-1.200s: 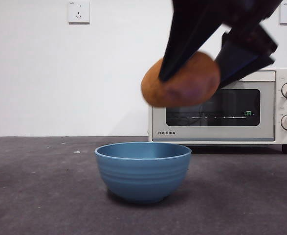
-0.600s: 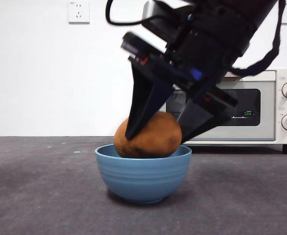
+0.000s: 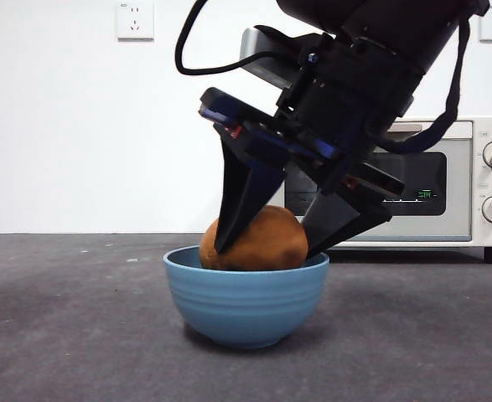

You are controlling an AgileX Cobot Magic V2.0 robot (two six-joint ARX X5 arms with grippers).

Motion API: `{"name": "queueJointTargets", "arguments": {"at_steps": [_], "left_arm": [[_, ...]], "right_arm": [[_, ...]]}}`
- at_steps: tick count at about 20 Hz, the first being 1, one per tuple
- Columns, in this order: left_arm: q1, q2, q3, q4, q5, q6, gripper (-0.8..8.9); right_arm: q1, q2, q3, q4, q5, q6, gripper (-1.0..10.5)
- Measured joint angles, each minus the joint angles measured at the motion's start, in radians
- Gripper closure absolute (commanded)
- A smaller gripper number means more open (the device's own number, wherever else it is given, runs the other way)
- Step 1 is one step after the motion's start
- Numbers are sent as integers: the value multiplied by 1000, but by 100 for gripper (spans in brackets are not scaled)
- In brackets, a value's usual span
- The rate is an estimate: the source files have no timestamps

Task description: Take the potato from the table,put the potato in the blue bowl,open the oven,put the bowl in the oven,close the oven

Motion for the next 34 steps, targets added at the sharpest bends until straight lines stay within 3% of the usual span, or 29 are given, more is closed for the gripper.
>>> {"name": "queueJointTargets", "arguments": {"at_steps": [2,3,7,10,12,13,16,17,20,23,25,30,32,34], "left_arm": [[0,0,0,1,0,0,819],[0,1,0,6,0,0,819],[0,23,0,89,9,0,819],[0,84,0,198,113,-19,819],[0,150,0,283,174,-48,819],[0,196,0,326,190,-63,819],[0,332,0,451,241,-107,819],[-1,376,1,496,261,-126,819],[-24,525,74,579,295,-172,819],[-79,668,229,583,296,-185,819],[-120,758,338,584,296,-185,819],[-238,985,636,583,278,-185,819],[-274,1067,738,583,272,-184,819],[-305,1143,820,583,240,-174,819]], "right_arm": [[0,0,0,7,-18,1,308],[0,0,0,8,-26,3,281],[0,0,57,-37,-34,7,285],[1,-38,179,-175,-5,-10,287],[1,-106,271,-288,60,-45,291],[1,-148,308,-338,104,-64,355],[-2,-275,341,-469,260,-92,799],[-10,-310,341,-518,311,-93,883],[-50,-412,340,-617,389,-90,887],[-109,-493,340,-681,393,-90,889],[-156,-526,340,-719,393,-87,961],[-249,-631,267,-737,394,-80,958],[-282,-690,161,-690,384,-63,958],[-315,-750,21,-615,303,-34,958]]}}
